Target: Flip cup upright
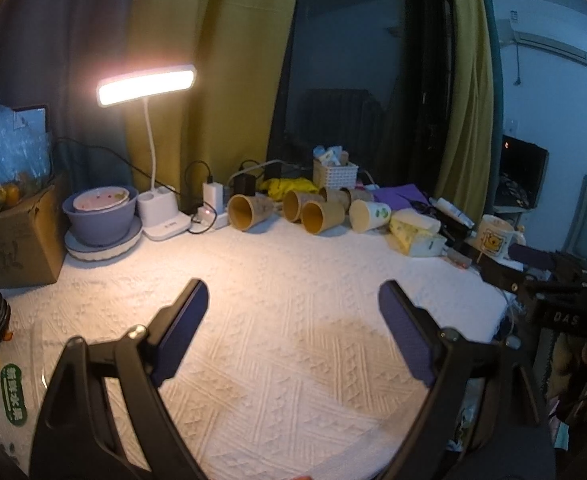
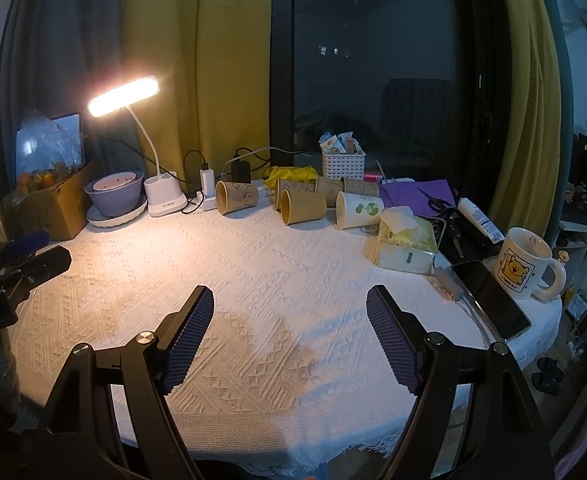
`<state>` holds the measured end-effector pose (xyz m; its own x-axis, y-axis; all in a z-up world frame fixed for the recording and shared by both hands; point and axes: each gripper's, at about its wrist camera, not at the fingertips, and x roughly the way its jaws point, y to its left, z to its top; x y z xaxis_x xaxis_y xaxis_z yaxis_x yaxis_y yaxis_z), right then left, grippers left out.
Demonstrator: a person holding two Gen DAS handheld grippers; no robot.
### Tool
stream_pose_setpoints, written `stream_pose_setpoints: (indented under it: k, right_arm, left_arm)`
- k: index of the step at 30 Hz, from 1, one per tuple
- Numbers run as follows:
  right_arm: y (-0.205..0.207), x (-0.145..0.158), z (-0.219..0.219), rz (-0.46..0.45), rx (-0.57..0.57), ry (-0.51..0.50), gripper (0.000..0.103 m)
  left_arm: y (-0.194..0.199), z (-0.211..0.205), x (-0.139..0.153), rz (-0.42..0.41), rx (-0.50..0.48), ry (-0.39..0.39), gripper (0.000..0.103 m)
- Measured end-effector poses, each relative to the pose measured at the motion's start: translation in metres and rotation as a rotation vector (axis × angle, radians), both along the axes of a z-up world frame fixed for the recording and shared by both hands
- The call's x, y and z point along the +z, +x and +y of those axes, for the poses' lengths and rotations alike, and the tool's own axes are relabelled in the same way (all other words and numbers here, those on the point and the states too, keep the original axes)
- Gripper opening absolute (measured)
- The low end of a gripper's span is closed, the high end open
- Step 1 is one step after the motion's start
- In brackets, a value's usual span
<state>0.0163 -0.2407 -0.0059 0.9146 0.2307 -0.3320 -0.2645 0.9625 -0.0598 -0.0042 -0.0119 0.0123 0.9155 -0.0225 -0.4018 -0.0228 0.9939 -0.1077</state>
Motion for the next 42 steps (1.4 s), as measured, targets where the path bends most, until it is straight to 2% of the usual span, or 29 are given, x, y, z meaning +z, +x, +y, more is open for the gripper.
stream_pose_setpoints:
  k: [42]
  right_arm:
    - [0.0011, 0.0037, -0.0019, -0.005, -0.004, -0.001, 0.082]
  left_arm:
    - [-0.0025, -0.0025, 0.0021, -0.008, -0.009, 0.007, 0.088]
